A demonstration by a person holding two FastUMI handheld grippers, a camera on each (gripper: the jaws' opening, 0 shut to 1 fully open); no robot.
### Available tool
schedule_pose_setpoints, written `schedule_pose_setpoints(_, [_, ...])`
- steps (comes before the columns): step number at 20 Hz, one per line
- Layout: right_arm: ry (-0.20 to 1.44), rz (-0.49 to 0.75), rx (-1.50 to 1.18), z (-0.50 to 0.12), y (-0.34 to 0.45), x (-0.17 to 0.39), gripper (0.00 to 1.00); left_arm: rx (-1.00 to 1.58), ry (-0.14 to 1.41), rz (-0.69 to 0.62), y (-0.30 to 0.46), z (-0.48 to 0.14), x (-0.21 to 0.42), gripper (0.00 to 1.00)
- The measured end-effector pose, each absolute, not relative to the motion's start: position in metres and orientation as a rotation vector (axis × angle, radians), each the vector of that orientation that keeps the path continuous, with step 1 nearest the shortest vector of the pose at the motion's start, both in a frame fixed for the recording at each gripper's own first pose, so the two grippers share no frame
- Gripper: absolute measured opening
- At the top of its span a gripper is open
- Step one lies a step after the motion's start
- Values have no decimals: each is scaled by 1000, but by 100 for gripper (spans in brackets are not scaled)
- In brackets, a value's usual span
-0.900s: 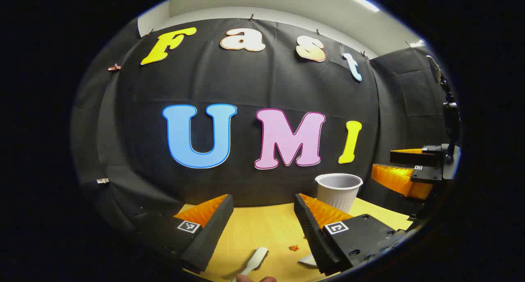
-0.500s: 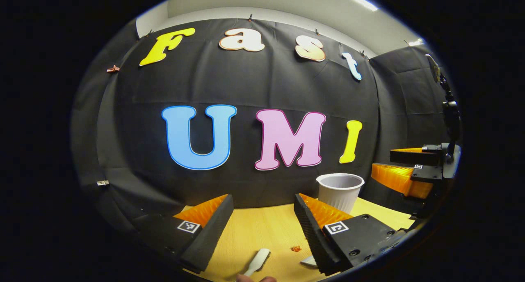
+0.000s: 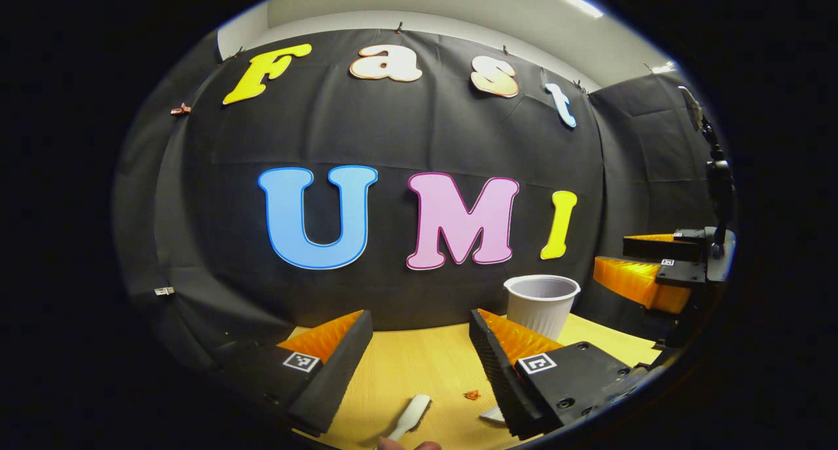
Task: Pick up the small broom and dustpan from the desktop, sweep the trash into the dustpan with the broom, and then empty the trash into the garbage bin.
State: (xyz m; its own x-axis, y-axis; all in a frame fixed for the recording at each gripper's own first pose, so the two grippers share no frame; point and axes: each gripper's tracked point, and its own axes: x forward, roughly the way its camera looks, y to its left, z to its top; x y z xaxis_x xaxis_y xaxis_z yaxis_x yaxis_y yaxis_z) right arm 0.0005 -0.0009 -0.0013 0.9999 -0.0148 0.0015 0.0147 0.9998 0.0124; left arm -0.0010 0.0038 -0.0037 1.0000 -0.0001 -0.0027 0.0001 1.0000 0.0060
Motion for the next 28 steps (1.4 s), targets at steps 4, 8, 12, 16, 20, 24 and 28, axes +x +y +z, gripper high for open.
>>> schedule_pose_setpoints(4, [178, 16, -48, -48, -10, -10, 97, -1, 23, 10, 7, -13, -2, 94])
schedule_pose_setpoints(8, [438, 120, -108, -132, -22, -46, 96, -23, 55, 30, 15, -29, 0, 94])
schedule_pose_setpoints(12, [706, 193, -72, -229, -21, -85, 95, -35, 83, 53, 23, -42, 1, 94])
schedule_pose_setpoints(16, [921, 180, -46, -307, -28, -118, 93, -14, 92, 73, 31, -48, 1, 94])
schedule_pose_setpoints(20, [1041, 184, -74, -367, -27, -121, 91, -7, 105, 77, 32, -53, -2, 95])
schedule_pose_setpoints(24, [1136, 201, -41, -411, -8, -119, 89, 8, 119, 93, 37, -58, -6, 94])
schedule_pose_setpoints(28, [1186, 207, -43, -436, -1, -111, 87, 1, 143, 119, 43, -66, -14, 95])
